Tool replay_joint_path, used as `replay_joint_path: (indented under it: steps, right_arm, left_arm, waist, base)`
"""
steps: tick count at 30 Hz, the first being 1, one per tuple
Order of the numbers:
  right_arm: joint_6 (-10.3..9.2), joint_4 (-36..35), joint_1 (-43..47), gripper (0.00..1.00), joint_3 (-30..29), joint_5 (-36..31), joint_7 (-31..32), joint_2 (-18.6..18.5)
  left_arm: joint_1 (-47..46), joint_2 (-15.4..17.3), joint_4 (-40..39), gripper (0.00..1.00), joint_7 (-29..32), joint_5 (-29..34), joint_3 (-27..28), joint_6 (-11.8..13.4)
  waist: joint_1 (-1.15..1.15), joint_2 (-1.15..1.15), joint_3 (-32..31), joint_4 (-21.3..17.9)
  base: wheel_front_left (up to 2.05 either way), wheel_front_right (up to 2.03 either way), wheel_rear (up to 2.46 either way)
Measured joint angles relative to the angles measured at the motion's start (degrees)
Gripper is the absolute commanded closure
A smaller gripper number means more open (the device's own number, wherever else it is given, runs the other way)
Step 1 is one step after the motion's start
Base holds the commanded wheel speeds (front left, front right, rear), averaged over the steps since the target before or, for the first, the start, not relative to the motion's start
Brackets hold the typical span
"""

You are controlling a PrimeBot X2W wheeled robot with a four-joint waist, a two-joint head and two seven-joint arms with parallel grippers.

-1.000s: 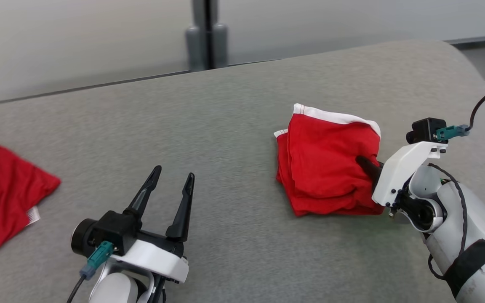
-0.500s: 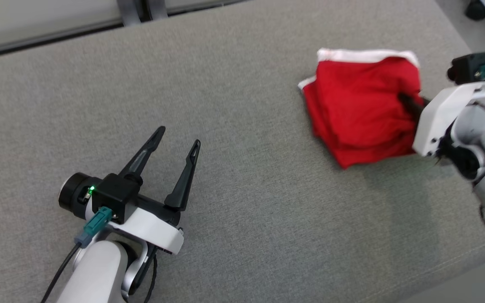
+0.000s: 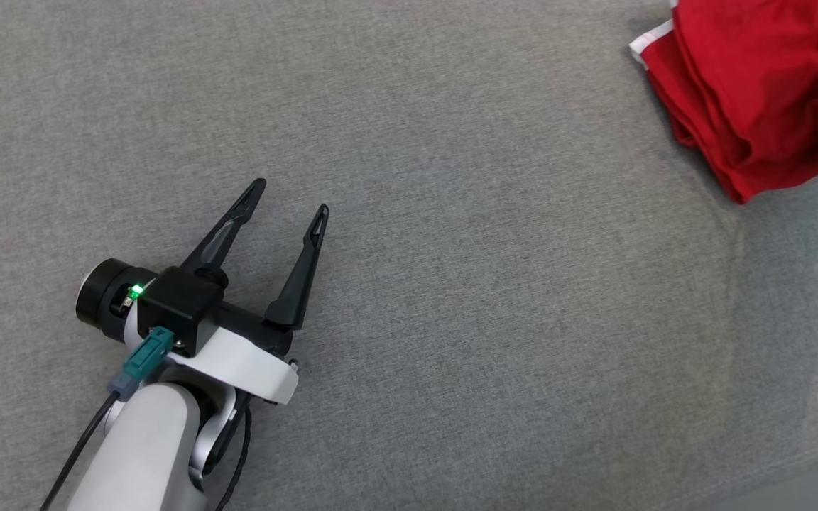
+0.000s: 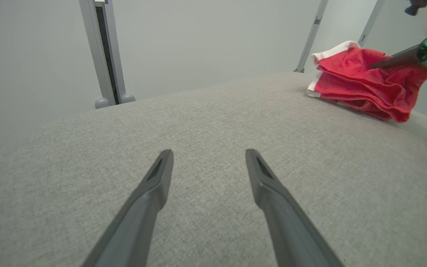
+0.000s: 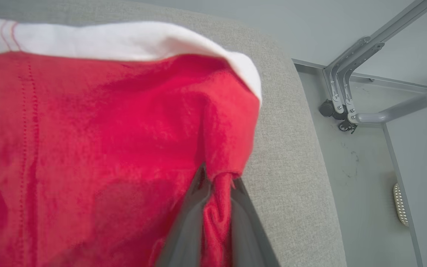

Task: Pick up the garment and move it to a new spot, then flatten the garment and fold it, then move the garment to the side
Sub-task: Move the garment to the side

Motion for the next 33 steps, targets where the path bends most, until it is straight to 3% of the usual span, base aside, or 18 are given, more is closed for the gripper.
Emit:
replay_joint_path:
  steps: [1,10,16,19,23,29,33]
  right_arm:
    - [0.00,0.00,0.00,0.02,0.00,0.00,0.00,0.00]
    - [-0.01,4.50,-1.68,0.00,2.77,-1.99,-5.75,1.15]
    - [-0.01,-0.01,-0.57,0.00,3.00,-0.27,-14.24,1.57]
    - [0.00,-4.07,3.02,0.00,3.01,1.99,-18.35,1.88]
    - [-0.01,-10.94,10.26,0.00,2.86,4.76,-22.90,1.07]
    - [-0.01,-17.29,19.78,0.00,0.30,6.83,-27.70,0.77]
    - [-0.01,-21.79,30.25,0.00,-5.24,5.78,-29.83,1.63]
  left_arm:
    - [0.00,0.00,0.00,0.00,0.00,0.00,0.00,0.00]
    - [0.74,-0.93,3.11,0.00,-3.09,-1.47,0.16,0.75]
    - [2.98,-1.64,5.59,0.00,-5.64,-3.31,1.82,1.89]
    - [4.75,-2.18,6.44,0.00,-6.34,-6.25,3.77,2.14]
    - [6.52,-0.40,6.13,0.00,-5.81,-6.98,6.49,3.87]
    - [10.06,-0.31,5.84,0.00,-4.91,-8.96,8.21,5.15]
    - [13.30,0.16,5.77,0.00,-4.82,-9.20,9.07,6.88]
  waist:
    - [0.00,0.00,0.00,0.00]
    - [0.00,0.00,-3.69,1.29]
    - [0.00,0.00,-9.98,1.80]
    - [0.00,0.00,-13.93,2.24]
    - [0.00,0.00,-20.45,3.16]
    - [0.00,0.00,-25.90,4.49]
    - [0.00,0.00,-29.24,6.54]
  base:
    - [0.00,0.00,0.00]
    - [0.00,0.00,0.00]
    - [0.00,0.00,0.00]
    - [0.00,0.00,0.00]
    - [0.00,0.00,0.00]
    - [0.00,0.00,0.00]
    - [0.00,0.00,0.00]
